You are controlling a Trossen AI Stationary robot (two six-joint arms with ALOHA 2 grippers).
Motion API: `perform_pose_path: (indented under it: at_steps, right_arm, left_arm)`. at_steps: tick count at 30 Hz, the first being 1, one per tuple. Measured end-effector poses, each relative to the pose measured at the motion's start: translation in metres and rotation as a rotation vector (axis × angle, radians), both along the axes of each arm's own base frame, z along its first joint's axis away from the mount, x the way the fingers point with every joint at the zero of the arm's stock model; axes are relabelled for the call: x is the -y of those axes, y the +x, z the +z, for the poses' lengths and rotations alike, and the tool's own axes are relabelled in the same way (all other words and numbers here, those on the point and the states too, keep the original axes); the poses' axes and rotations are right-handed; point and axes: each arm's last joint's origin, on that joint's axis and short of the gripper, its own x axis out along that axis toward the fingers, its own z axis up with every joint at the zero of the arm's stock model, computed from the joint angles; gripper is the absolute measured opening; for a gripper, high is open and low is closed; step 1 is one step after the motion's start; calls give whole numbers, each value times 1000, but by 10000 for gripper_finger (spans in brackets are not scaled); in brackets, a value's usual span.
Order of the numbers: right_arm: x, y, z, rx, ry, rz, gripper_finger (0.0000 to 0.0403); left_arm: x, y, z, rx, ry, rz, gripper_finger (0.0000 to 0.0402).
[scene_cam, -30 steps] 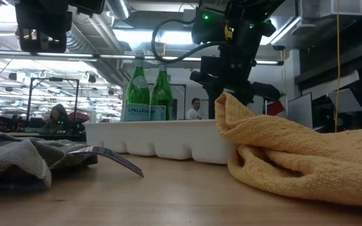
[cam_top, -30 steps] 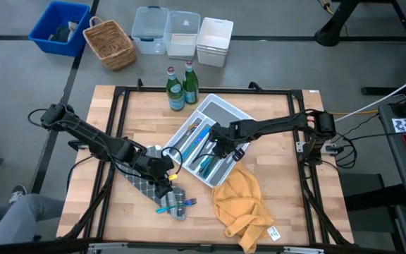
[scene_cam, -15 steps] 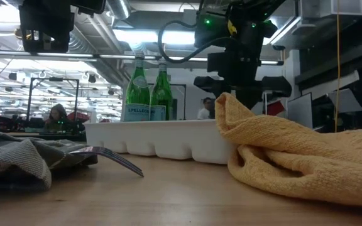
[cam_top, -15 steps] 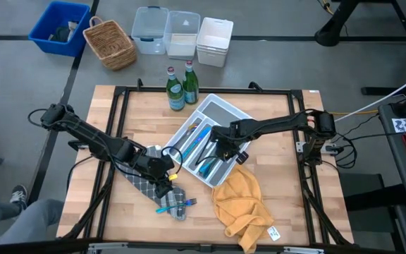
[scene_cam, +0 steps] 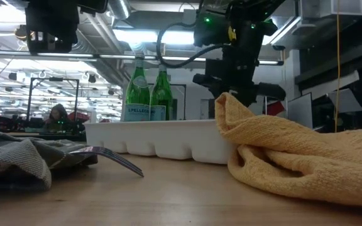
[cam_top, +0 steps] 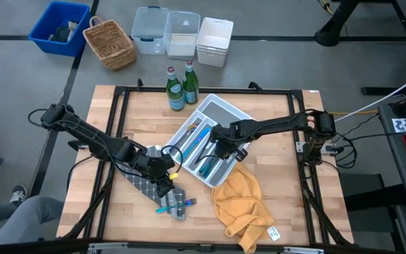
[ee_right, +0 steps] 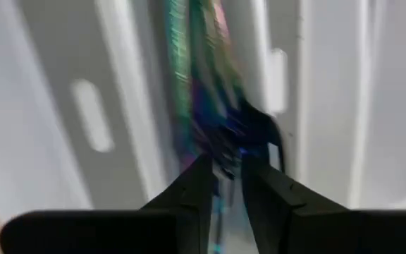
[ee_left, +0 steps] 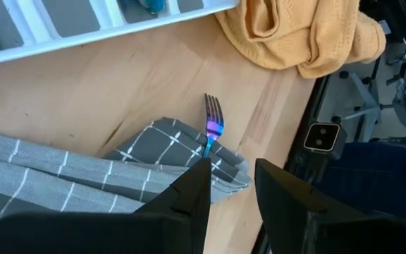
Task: Sort silverware
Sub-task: Put the blue fork into the cutlery tray
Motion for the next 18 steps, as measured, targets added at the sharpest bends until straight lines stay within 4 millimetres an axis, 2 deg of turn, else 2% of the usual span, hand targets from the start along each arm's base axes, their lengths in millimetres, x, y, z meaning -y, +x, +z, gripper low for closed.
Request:
perform_pose_path:
  at_steps: [4,13,18]
  right_arm:
    - [2,1,1,7,-83,24,78]
    - [2,0,5,5,-90,46,78]
    - [1,-1,23,21,-48,-18,78]
  left_arm:
    - [0,0,0,2,5,1,100]
    - [2,3,2,42,-13,0,100]
    - [17,8,-1,102,6,-86,100]
